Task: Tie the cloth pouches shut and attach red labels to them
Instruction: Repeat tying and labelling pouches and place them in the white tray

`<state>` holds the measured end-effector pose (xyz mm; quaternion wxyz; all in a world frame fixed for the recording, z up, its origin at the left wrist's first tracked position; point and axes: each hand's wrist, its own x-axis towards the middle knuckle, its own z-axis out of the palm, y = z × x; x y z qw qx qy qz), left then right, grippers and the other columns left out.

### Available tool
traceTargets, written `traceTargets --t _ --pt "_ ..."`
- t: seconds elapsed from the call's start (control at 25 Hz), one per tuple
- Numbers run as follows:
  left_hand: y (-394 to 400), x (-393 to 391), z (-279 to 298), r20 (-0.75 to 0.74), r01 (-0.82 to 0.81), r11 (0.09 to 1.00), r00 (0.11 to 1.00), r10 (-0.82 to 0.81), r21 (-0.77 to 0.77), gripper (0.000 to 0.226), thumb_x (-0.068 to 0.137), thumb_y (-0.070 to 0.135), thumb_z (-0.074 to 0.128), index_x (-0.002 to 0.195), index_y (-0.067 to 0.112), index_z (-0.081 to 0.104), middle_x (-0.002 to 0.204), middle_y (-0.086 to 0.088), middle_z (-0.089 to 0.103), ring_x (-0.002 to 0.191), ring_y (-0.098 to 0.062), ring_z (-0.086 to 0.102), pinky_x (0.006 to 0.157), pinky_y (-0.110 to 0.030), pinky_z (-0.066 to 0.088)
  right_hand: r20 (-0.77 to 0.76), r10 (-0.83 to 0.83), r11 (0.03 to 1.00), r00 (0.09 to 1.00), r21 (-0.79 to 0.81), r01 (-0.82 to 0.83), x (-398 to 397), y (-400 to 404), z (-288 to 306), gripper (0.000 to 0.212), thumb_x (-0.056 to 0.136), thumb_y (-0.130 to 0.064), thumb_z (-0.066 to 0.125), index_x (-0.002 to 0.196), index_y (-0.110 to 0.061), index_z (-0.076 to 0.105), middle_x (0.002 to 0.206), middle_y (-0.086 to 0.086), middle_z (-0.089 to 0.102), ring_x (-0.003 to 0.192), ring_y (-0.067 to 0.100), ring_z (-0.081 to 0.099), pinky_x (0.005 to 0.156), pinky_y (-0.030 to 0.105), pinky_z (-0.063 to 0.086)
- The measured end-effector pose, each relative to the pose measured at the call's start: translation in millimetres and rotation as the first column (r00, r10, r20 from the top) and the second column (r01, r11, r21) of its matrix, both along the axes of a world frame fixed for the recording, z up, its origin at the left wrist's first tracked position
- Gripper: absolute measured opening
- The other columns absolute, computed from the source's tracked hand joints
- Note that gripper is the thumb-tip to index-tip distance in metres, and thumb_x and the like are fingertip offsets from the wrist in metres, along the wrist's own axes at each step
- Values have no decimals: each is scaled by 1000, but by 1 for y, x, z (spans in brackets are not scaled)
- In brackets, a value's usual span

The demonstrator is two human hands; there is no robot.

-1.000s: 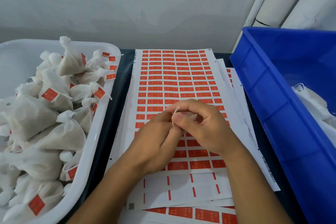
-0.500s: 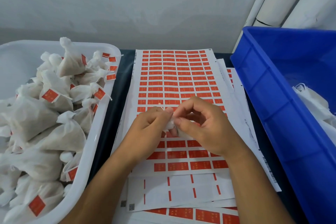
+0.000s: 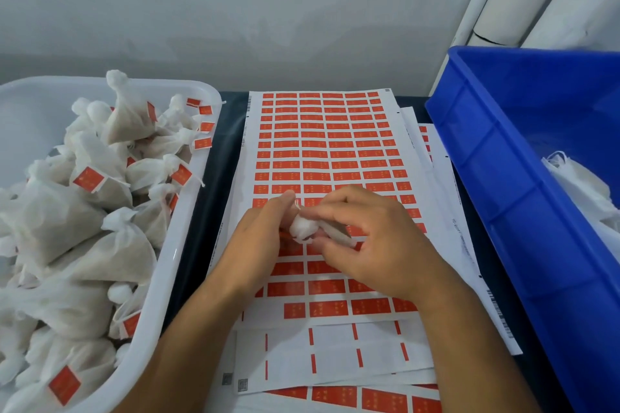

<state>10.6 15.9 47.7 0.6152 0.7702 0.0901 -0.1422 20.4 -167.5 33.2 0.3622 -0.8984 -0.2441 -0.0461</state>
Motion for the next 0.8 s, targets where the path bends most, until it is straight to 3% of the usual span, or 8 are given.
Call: traceTargets --t 0.12,0.2,0.28,0.36,0.44,0.52,0.64,0.8 --pt "-10 6 10 -92 11 1000 996 -11 2 45 110 39 32 126 19 68 116 -6 75 107 -23 72 103 -45 53 20 -36 999 999 -2 36 1 0 -3 40 92 -44 66 132 -40 66 120 -27 61 108 -2 56 84 7 41" --pt "-6 3 7 -149 159 987 976 -160 -21 34 110 15 41 134 0 60 126 -17 67 114 -31 65 106 -44 50 19 -53 999 998 2 53 2 0 -3 39 92 -45 65 131 -40 67 119 -26 62 108 -2 57 82 4 42" --pt "-8 5 2 -167 266 962 948 -272 -57 29 107 4 46 132 -3 57 119 -17 65 114 -34 62 109 -44 47 16 -58 998 998 21 58 2 -1 -4 37 92 -46 64 128 -39 69 117 -26 62 108 -2 57 80 2 45" --pt "-14 11 8 -182 296 954 937 -298 -39 16 105 7 51 119 2 57 99 -12 63 102 -30 59 107 -43 47 18 -54 997 998 49 53 3 -2 -5 35 94 -44 64 127 -37 70 116 -25 63 107 -1 58 83 6 50" --pt "-15 14 14 -179 260 966 950 -256 -4 10 104 13 54 110 6 57 96 -12 62 98 -30 60 105 -44 48 32 -61 995 998 77 59 4 -2 -6 31 95 -40 65 125 -33 72 115 -22 65 106 2 60 85 11 53" --pt "-13 8 17 -81 226 974 971 -224 15 21 106 24 49 103 8 62 105 -13 68 100 -30 66 102 -45 53 60 -80 988 995 136 71 5 -2 -6 25 96 -32 67 119 -27 75 111 -17 67 104 5 62 83 11 53" --pt "3 -3 11 44 253 963 967 -250 -94 47 102 47 52 89 4 66 108 -13 71 101 -34 71 98 -54 55 85 -82 966 993 252 58 4 -1 -4 19 96 -23 67 112 -21 76 107 -14 68 102 6 63 80 10 52" --pt "10 3 -3 94 261 935 965 -246 -240 50 90 56 64 78 7 66 105 -27 69 98 -46 71 95 -63 55 63 -47 944 997 330 24 3 1 -1 18 97 -20 65 112 -21 75 110 -13 69 105 8 65 81 12 53"
